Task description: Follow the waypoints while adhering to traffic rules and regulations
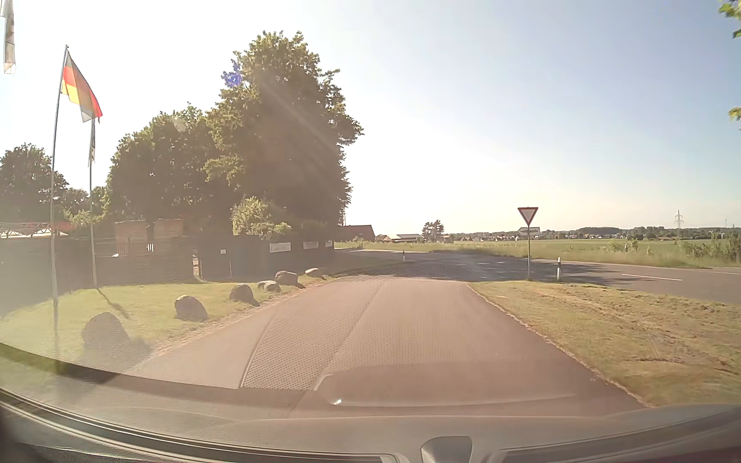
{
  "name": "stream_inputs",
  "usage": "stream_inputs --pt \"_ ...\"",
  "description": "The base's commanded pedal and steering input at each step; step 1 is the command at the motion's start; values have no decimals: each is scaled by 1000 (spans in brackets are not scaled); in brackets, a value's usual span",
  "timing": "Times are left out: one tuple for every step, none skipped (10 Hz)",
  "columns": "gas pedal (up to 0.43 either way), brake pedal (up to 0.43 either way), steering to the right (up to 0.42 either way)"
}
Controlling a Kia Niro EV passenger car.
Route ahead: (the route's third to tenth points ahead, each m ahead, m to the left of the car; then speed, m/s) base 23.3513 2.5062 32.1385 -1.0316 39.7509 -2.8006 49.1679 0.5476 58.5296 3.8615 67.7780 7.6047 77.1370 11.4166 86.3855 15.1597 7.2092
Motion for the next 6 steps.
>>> stream_inputs --pt "0 6 -5" --pt "0 6 -6" --pt "0 6 -9" --pt "0 6 -15" --pt "0 6 -20" --pt "0 6 -23"
